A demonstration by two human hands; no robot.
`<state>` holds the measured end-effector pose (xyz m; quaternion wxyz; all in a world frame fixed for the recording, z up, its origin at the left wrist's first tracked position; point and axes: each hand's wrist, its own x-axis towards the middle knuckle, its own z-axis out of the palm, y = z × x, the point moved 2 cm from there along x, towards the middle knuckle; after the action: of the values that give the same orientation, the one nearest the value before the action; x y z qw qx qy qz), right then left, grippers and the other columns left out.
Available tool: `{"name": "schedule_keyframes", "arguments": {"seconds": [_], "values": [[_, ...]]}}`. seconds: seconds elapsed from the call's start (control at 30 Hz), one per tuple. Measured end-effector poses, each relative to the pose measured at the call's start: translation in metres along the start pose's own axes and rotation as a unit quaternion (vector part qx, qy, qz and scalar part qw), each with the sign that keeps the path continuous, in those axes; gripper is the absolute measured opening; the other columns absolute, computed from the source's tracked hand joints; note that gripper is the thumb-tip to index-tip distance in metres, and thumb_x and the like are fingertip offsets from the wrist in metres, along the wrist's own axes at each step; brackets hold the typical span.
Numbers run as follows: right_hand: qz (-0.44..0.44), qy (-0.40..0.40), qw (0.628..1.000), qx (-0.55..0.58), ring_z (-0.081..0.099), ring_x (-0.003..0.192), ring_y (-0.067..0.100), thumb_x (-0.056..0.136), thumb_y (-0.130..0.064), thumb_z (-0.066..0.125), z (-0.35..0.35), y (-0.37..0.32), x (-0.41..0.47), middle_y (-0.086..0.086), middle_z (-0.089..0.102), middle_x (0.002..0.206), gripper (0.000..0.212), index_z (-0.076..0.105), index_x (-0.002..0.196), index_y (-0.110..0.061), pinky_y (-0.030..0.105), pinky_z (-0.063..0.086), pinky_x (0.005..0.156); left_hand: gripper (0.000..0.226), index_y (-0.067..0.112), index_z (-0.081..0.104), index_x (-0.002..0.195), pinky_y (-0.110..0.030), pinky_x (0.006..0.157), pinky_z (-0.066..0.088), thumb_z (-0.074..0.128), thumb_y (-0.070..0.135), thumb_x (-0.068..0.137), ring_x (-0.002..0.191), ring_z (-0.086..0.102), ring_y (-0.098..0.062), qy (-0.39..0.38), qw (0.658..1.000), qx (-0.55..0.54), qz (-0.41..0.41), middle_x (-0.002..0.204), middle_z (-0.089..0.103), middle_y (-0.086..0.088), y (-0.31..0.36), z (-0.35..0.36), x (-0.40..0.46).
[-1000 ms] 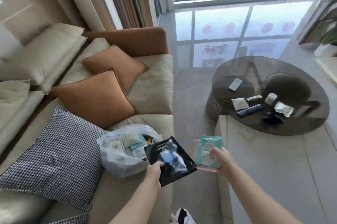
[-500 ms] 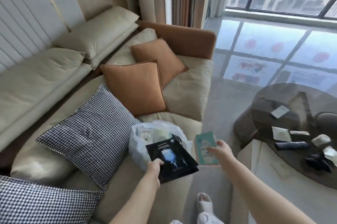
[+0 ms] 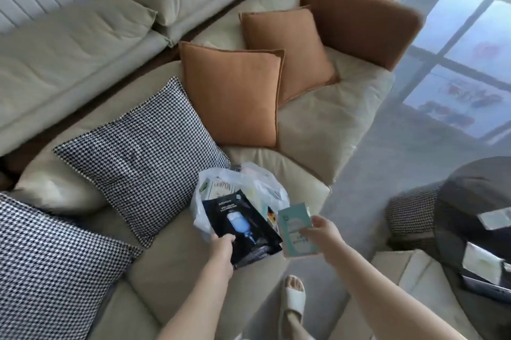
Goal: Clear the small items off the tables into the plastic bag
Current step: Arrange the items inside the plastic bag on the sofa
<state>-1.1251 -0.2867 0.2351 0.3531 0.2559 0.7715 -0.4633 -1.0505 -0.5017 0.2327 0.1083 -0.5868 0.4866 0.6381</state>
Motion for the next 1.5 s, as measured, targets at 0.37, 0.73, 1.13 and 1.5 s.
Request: {"name": "schedule_keyframes", "arguments": {"seconds": [0.37, 0.73, 1.13, 1.5], "values": [[0.002, -0.089, 0.996, -0.011, 0.063, 0.090, 0.022, 0.084, -0.013, 0.066, 0.065, -0.001, 0.069, 0.009, 0.056, 0.120, 0.039, 0.052, 0.121, -0.019, 0.024, 0.047, 0.055, 0.040, 0.005, 0.050, 0.127, -0.029, 0.083, 0.039, 0.062, 0.010, 0.089, 0.094, 0.053, -0.021, 0.124, 0.992, -0.001, 0.033, 0.111, 0.058, -0.007, -0.013, -0.012, 0.049], [-0.019, -0.099, 0.995, 0.014, 0.067, 0.064, 0.011, 0.083, -0.015, 0.071, 0.066, -0.034, 0.076, -0.001, 0.063, 0.087, 0.037, 0.050, 0.111, -0.029, 0.020, 0.051, 0.044, 0.052, 0.003, 0.053, 0.131, -0.029, 0.094, 0.041, 0.071, 0.012, 0.083, 0.108, 0.055, -0.019, 0.115, 0.991, -0.051, 0.038, 0.119, 0.058, 0.000, 0.010, -0.029, 0.051], [-0.201, -0.091, 0.971, -0.094, 0.068, 0.085, 0.021, 0.079, -0.017, 0.075, 0.073, -0.185, 0.039, 0.006, 0.064, 0.115, 0.048, 0.058, 0.124, -0.018, 0.032, 0.057, 0.068, 0.024, 0.004, 0.069, 0.106, -0.027, 0.079, 0.049, 0.068, 0.008, 0.082, 0.082, 0.064, -0.022, 0.105, 0.979, 0.039, 0.171, 0.097, 0.072, -0.008, 0.111, -0.056, 0.044], [-0.262, -0.084, 0.923, -0.270, 0.051, 0.083, 0.016, 0.084, -0.012, 0.068, 0.088, -0.200, 0.021, 0.008, 0.059, 0.100, 0.045, 0.058, 0.127, -0.010, 0.024, 0.040, 0.074, 0.020, 0.005, 0.069, 0.101, -0.023, 0.056, 0.046, 0.069, 0.002, 0.081, 0.065, 0.061, -0.014, 0.033, 0.996, -0.018, 0.087, 0.073, 0.066, -0.002, 0.107, -0.088, 0.025]]}}
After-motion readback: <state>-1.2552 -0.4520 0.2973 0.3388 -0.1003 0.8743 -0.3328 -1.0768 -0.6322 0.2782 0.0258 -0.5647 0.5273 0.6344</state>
